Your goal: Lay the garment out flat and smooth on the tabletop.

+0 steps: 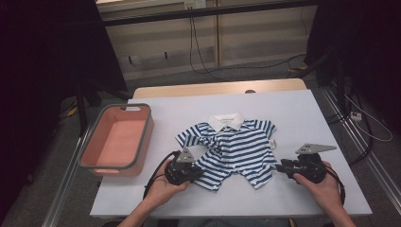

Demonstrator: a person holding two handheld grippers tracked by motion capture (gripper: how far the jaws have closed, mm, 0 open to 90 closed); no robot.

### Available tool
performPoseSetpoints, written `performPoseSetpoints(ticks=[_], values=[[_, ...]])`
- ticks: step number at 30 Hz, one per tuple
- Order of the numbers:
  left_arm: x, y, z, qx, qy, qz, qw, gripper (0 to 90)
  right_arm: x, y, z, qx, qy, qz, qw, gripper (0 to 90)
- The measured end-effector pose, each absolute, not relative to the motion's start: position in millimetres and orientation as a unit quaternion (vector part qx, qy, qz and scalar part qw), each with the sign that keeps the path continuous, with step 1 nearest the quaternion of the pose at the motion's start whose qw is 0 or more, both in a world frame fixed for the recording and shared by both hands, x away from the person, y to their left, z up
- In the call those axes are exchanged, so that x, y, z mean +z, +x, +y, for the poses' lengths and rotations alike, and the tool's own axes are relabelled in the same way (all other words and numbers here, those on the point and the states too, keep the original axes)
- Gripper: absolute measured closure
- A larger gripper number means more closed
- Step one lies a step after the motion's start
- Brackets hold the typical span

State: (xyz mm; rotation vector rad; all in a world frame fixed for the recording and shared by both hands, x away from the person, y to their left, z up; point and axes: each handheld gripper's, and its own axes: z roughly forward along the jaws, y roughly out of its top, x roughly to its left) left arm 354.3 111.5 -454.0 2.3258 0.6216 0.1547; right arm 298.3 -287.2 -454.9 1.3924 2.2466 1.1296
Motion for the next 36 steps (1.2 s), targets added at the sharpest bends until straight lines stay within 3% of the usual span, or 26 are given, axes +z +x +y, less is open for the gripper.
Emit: performPoseSetpoints(ticks=[2, 6, 8, 14, 20, 28, 32, 36], values=[[-454.0, 354.3, 111.5, 0.06, 0.901, 0.24, 0.357, 78.0, -456.8, 302.0, -280.6, 0.387, 0.475, 0.779, 0.13, 66.3], [-453.8, 353.5, 111.4, 0.063, 0.901, 0.241, 0.355, 78.0, -456.8, 307.3, -271.3, 0.369, 0.466, 0.792, 0.137, 84.8], [-453.7, 353.5, 111.3, 0.063, 0.901, 0.241, 0.355, 78.0, -452.6, 304.8, -273.4, 0.371, 0.466, 0.789, 0.148, 88.0], [-453.7, 353.9, 111.3, 0.061, 0.9, 0.244, 0.356, 78.6, -445.8, 294.6, -301.9, 0.386, 0.487, 0.766, 0.163, 87.5], [-453.6, 354.0, 111.5, 0.061, 0.901, 0.244, 0.355, 78.6, -445.2, 293.1, -319.9, 0.386, 0.515, 0.744, 0.181, 79.9], [-453.6, 353.6, 111.4, 0.062, 0.9, 0.244, 0.355, 78.5, -440.3, 282.5, -305.8, 0.384, 0.506, 0.752, 0.175, 81.3], [-453.7, 354.0, 111.5, 0.061, 0.901, 0.244, 0.355, 78.5, -442.9, 281.2, -299.0, 0.384, 0.492, 0.767, 0.149, 82.8], [-453.7, 354.3, 111.5, 0.06, 0.901, 0.243, 0.355, 78.5, -447.0, 290.9, -290.1, 0.386, 0.473, 0.778, 0.152, 76.6]])
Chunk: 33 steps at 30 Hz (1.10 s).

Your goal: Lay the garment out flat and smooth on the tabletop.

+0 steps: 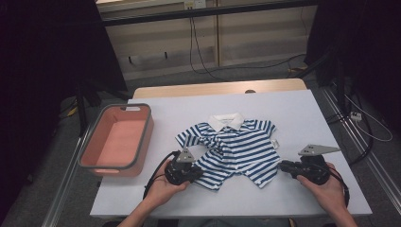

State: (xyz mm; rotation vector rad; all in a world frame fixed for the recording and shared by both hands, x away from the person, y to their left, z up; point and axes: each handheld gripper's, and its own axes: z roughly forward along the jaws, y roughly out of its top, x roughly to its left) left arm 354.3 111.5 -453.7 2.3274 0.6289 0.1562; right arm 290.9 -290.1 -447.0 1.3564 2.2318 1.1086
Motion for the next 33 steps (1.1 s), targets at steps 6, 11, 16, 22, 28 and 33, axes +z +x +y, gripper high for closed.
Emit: performPoseSetpoints(ticks=[6, 11, 16, 22, 28, 33], values=[[-453.9, 354.2, 111.6, 0.061, 0.9, 0.243, 0.356, 78.5, -454.8, 313.2, -279.7, 0.371, 0.471, 0.784, 0.158, 65.5], [-454.0, 353.3, 111.2, 0.063, 0.9, 0.244, 0.357, 78.5, -460.0, 314.1, -277.2, 0.351, 0.467, 0.795, 0.166, 72.3], [-453.6, 352.9, 111.3, 0.063, 0.9, 0.246, 0.355, 78.5, -459.0, 311.5, -280.7, 0.347, 0.482, 0.79, 0.156, 90.0], [-453.3, 353.4, 112.0, 0.06, 0.9, 0.249, 0.354, 78.7, -451.8, 295.6, -290.3, 0.345, 0.484, 0.789, 0.157, 90.0], [-451.6, 351.9, 111.9, 0.056, 0.902, 0.25, 0.347, 85.3, -446.0, 281.3, -298.3, 0.351, 0.493, 0.783, 0.143, 90.0], [-449.0, 348.6, 111.5, 0.051, 0.904, 0.252, 0.342, 90.0, -446.4, 272.6, -296.8, 0.342, 0.493, 0.787, 0.141, 90.0]])
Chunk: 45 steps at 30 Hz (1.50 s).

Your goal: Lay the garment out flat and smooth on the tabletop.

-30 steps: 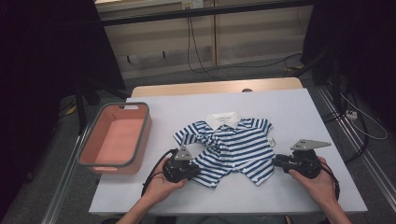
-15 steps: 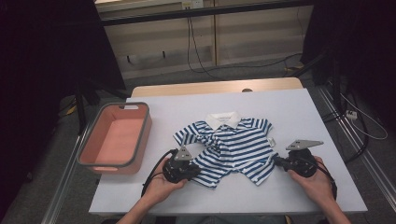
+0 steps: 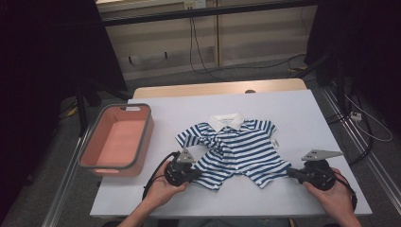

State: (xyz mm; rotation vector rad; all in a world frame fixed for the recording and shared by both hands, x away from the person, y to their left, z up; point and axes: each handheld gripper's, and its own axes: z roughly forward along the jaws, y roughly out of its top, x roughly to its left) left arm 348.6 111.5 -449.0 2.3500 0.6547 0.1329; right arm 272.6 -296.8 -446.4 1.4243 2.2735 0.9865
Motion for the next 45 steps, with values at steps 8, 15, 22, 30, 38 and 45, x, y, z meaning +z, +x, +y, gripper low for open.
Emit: performPoseSetpoints(ticks=[8, 15, 22, 30, 38, 45], values=[[-440.9, 331.5, 115.7, 0.04, 0.903, 0.249, 0.348, 90.0, -446.0, 254.7, -306.6, 0.343, 0.5, 0.782, 0.145, 90.0], [-439.7, 327.2, 129.9, 0.041, 0.892, 0.261, 0.366, 76.0, -445.3, 252.6, -309.9, 0.361, 0.498, 0.774, 0.152, 87.9], [-432.8, 318.4, 117.6, 0.05, 0.893, 0.232, 0.383, 73.1, -441.8, 262.3, -281.6, 0.388, 0.449, 0.795, 0.128, 76.5], [-441.4, 309.7, 86.8, 0.034, 0.908, 0.187, 0.373, 63.6, -446.0, 279.5, -228.5, 0.378, 0.382, 0.836, 0.11, 66.4], [-452.5, 315.8, 86.3, 0.027, 0.915, 0.185, 0.358, 64.9, -458.3, 286.4, -215.8, 0.367, 0.383, 0.843, 0.096, 56.8], [-450.7, 309.9, 87.8, 0.019, 0.916, 0.189, 0.355, 88.8, -456.6, 280.4, -212.0, 0.366, 0.388, 0.842, 0.076, 85.9]])
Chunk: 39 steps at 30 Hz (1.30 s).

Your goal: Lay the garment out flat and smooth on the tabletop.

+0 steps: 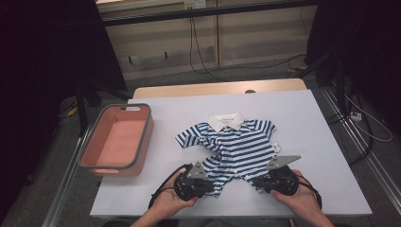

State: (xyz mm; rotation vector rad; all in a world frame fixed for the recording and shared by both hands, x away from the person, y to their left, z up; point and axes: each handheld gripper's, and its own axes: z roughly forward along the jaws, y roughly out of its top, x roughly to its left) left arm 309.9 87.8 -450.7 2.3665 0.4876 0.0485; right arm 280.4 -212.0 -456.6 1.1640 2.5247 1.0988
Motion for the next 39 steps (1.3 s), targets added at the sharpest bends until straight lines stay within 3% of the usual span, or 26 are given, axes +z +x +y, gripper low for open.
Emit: performPoseSetpoints(ticks=[11, 13, 17, 22, 32, 36, 39], values=[[-448.8, 290.2, 96.6, -0.017, 0.918, 0.182, 0.353, 88.9, -453.3, 249.0, -210.3, 0.362, 0.373, 0.852, 0.06, 85.8], [-447.6, 291.4, 97.6, -0.019, 0.917, 0.188, 0.352, 85.7, -452.0, 247.3, -211.0, 0.365, 0.375, 0.85, 0.061, 81.0], [-443.6, 297.9, 102.6, 0.0, 0.907, 0.21, 0.365, 69.3, -448.3, 252.8, -218.5, 0.385, 0.389, 0.834, 0.068, 61.0], [-436.5, 311.3, 114.9, 0.029, 0.9, 0.223, 0.373, 61.6, -443.2, 259.6, -229.5, 0.403, 0.412, 0.813, 0.079, 50.5], [-444.9, 358.7, 110.9, 0.076, 0.893, 0.257, 0.363, 59.5, -445.7, 288.5, -262.6, 0.385, 0.464, 0.787, 0.134, 51.1], [-455.1, 368.7, 110.3, 0.069, 0.893, 0.267, 0.355, 56.1, -451.7, 294.9, -276.1, 0.375, 0.486, 0.777, 0.14, 51.1], [-454.1, 367.1, 110.3, 0.072, 0.895, 0.267, 0.351, 61.8, -456.3, 297.0, -280.5, 0.363, 0.492, 0.778, 0.145, 51.2]])
